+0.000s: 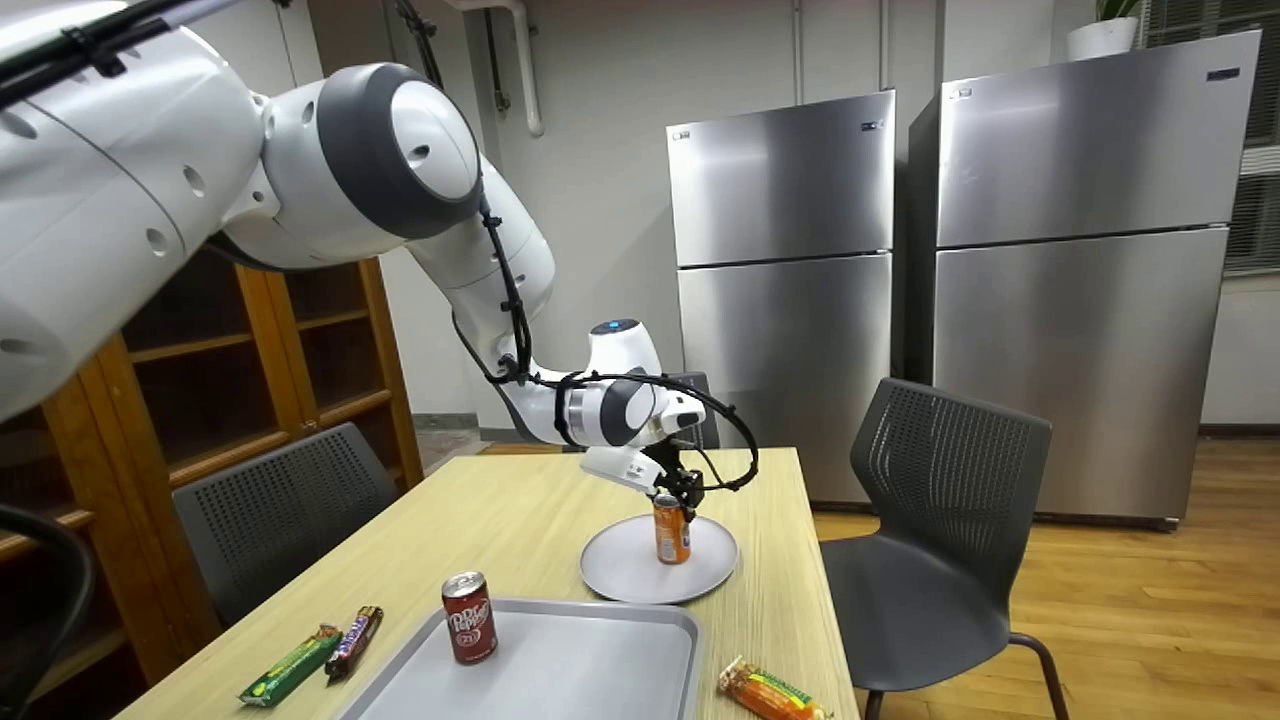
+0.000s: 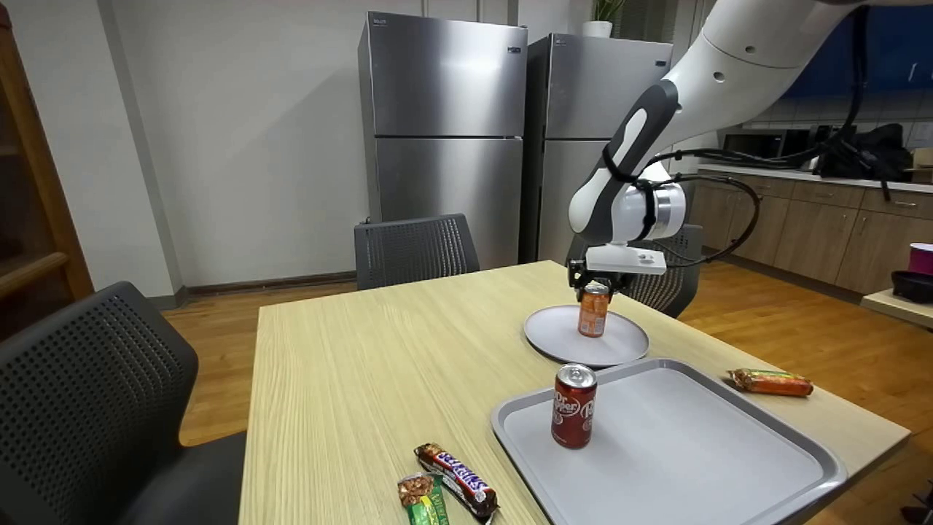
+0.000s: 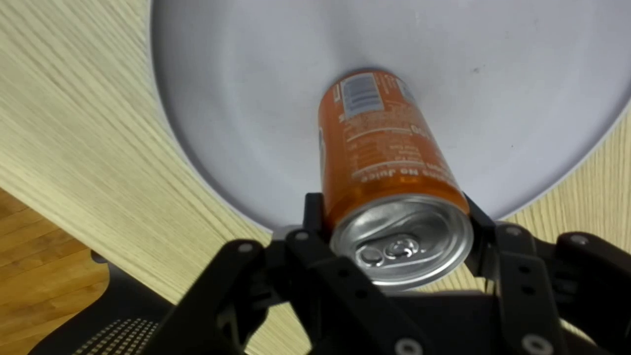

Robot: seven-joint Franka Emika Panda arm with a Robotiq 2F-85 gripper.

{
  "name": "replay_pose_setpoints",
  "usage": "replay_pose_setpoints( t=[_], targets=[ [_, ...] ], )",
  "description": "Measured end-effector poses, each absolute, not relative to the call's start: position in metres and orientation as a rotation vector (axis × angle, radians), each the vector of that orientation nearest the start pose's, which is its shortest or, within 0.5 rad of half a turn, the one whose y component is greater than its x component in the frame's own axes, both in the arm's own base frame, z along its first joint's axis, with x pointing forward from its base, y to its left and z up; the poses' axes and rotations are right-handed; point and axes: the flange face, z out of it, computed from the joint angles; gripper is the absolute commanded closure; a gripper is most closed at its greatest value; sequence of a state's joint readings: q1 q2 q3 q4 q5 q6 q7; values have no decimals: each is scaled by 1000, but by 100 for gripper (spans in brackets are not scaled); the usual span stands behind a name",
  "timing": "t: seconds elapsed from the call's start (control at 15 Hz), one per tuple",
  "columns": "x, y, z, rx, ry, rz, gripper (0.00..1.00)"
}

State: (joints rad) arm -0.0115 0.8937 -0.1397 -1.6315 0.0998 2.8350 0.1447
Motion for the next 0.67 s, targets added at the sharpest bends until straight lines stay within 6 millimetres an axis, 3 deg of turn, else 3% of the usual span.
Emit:
replay_pose_setpoints(
  t=[0.33,0.67],
  targets=[
    [700,-99,136,-3112,504,-521,62],
    [699,-104,165,-3095,522,-564,62]
  ],
)
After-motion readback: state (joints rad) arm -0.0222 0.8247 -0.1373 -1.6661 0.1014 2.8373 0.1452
